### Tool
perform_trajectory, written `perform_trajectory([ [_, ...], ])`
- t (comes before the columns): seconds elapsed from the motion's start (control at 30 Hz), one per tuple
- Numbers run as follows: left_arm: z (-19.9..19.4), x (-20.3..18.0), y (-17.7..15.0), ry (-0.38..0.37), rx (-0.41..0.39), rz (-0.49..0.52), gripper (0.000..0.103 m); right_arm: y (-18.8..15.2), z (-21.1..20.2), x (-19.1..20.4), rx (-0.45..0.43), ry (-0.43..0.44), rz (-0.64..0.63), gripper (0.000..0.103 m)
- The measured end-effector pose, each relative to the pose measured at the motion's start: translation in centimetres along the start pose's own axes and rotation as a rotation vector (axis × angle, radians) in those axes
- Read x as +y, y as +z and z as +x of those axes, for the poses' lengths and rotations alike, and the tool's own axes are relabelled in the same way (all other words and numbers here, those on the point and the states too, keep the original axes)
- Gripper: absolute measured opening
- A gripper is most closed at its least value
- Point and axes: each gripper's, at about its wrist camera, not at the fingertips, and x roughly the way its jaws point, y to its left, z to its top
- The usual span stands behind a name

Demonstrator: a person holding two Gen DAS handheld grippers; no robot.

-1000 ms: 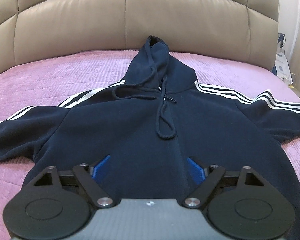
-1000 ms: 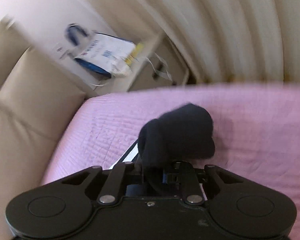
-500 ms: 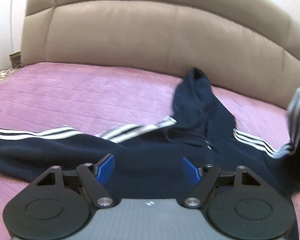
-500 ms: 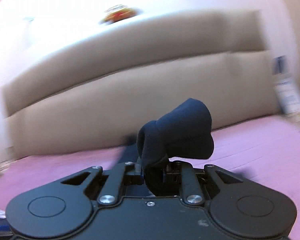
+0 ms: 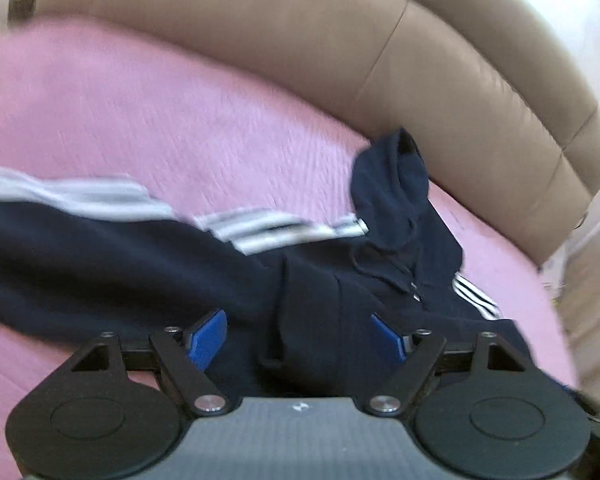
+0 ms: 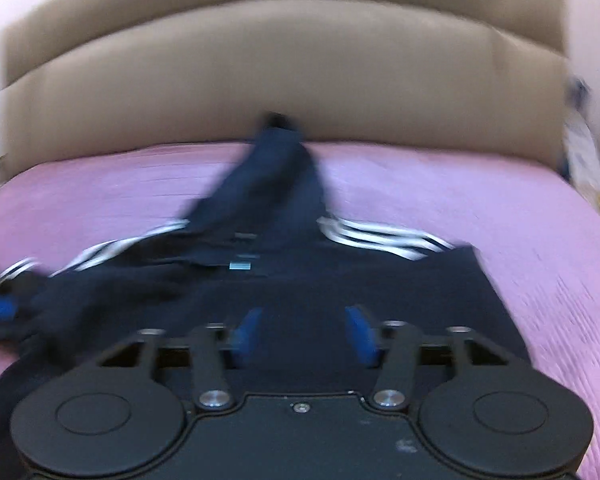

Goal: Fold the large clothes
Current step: 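Fold the held sleeve across the hoodie body and release it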

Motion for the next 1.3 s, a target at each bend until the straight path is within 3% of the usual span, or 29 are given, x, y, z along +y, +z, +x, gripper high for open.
perform_trajectory([
  [0.1,2.8,0.6,-0.4,-0.071,0.085,-0.056,0.08,-0.3,1.9,-2.4,0.07,0.001,0.108,0.037],
  [0.17,4.7,0.5,-0.9,-0.05,0.109,-0.061,0.077,-0.6,3.2,-2.6,0.12,0.011,0.129,0.037],
  [0.23,6.4,0.1,-1.3,0.012,0.122,-0.038,0.041,-1.4,4.6,-1.4,0.174,0.006,0.106,0.037],
  [0.27,6.7,-0.3,-1.3,0.021,0.125,-0.015,0.012,-1.9,4.9,-0.9,0.196,0.001,0.094,0.037],
  [0.33,6.1,-1.3,-1.1,0.008,0.093,0.016,0.012,-1.8,5.2,-0.5,0.201,0.002,0.093,0.037],
  [0.5,-0.2,-3.3,2.0,-0.131,-0.109,0.085,0.012,0.9,3.8,0.0,0.094,0.04,0.089,0.037],
  [0.6,-0.9,-2.4,2.5,-0.024,-0.158,0.123,0.014,1.4,3.7,1.2,0.079,0.065,0.067,0.04],
  [0.63,-0.1,-1.8,2.2,0.014,-0.128,0.146,0.017,1.4,4.2,1.6,0.093,0.058,0.058,0.045],
  [0.67,1.3,-1.1,1.6,0.039,-0.06,0.167,0.028,1.0,5.1,1.9,0.124,0.044,0.05,0.054],
  [0.73,3.8,0.0,0.3,0.12,0.054,0.191,0.036,0.0,7.7,2.2,0.214,0.005,0.042,0.057],
  [0.8,4.2,0.3,-0.9,0.189,0.05,0.233,0.04,-0.8,10.0,1.8,0.329,-0.018,0.035,0.056],
  [0.9,2.0,-0.2,-0.7,0.203,-0.054,0.221,0.044,0.8,7.9,1.0,0.254,-0.019,0.035,0.054],
  [1.0,-0.3,-2.3,0.0,0.127,-0.16,0.262,0.056,2.3,4.6,0.8,0.11,-0.052,0.015,0.058],
  [1.07,0.2,-3.7,0.3,0.03,-0.137,0.295,0.056,2.4,4.5,1.1,0.108,-0.094,0.006,0.058],
  [1.13,2.7,-4.0,0.0,-0.021,-0.036,0.288,0.052,1.4,6.9,1.4,0.205,-0.112,0.003,0.057],
  [1.2,6.2,-3.7,-1.0,0.004,0.072,0.269,0.032,-0.4,9.4,1.2,0.345,-0.117,0.037,0.057],
  [1.27,9.0,-2.8,-2.1,0.041,0.154,0.256,0.028,-1.2,9.3,1.0,0.327,-0.119,0.042,0.057],
  [1.3,9.1,-1.8,-2.2,0.038,0.133,0.239,0.022,-1.1,9.0,1.1,0.333,-0.123,0.038,0.057],
])
